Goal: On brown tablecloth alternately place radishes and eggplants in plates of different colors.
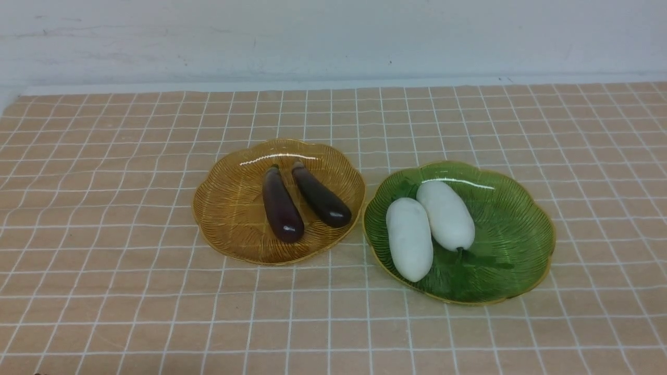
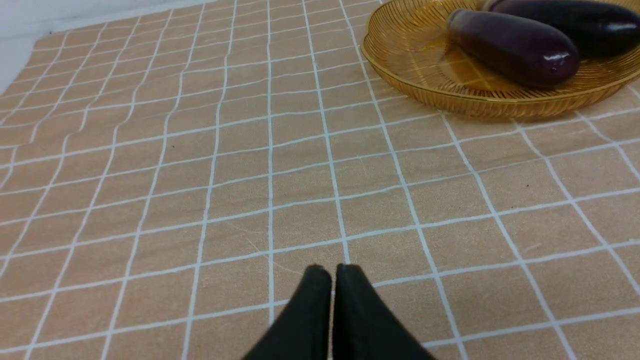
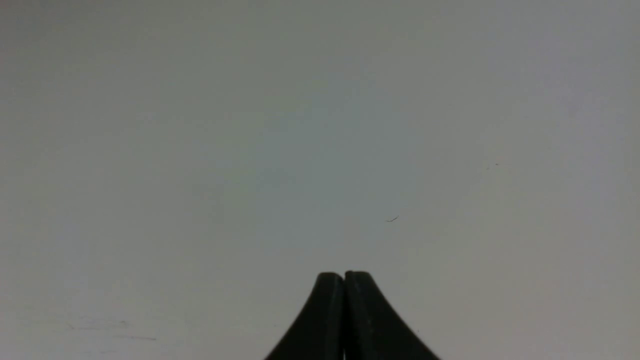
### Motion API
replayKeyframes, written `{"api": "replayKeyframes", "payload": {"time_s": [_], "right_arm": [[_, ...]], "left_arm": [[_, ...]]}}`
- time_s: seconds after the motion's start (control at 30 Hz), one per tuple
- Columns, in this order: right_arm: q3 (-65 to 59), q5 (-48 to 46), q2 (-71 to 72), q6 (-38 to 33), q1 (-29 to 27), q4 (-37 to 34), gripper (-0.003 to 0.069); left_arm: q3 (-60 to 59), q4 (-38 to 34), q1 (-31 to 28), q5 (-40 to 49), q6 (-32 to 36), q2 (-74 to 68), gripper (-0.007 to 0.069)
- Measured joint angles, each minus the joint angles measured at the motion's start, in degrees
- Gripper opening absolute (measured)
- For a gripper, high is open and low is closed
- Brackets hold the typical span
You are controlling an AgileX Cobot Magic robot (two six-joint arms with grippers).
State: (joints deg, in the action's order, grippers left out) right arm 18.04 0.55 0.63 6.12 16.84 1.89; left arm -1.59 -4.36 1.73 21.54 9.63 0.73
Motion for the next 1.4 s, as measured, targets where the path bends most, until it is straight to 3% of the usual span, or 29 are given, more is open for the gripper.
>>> {"api": "replayKeyframes", "payload": {"time_s": [0.7,0.8,1.1,1.4], "right_arm": [[0.0,0.0,0.0,-0.05,0.0,0.0,-0.0015],[-0.12,-3.43,0.0,-0.4,-0.25,0.0,-0.0015],[-14.08,-17.8,0.0,-0.78,-13.46,4.57,-0.0015],[-19.6,-22.88,-0.05,-0.75,-16.68,5.22,-0.0015]], "left_arm": [[0.0,0.27,0.0,0.04,0.0,0.0,-0.0003],[0.0,0.27,0.0,0.04,0.0,0.0,-0.0003],[0.0,0.27,0.0,0.04,0.0,0.0,-0.0003],[0.0,0.27,0.0,0.11,0.0,0.0,-0.0003]]}}
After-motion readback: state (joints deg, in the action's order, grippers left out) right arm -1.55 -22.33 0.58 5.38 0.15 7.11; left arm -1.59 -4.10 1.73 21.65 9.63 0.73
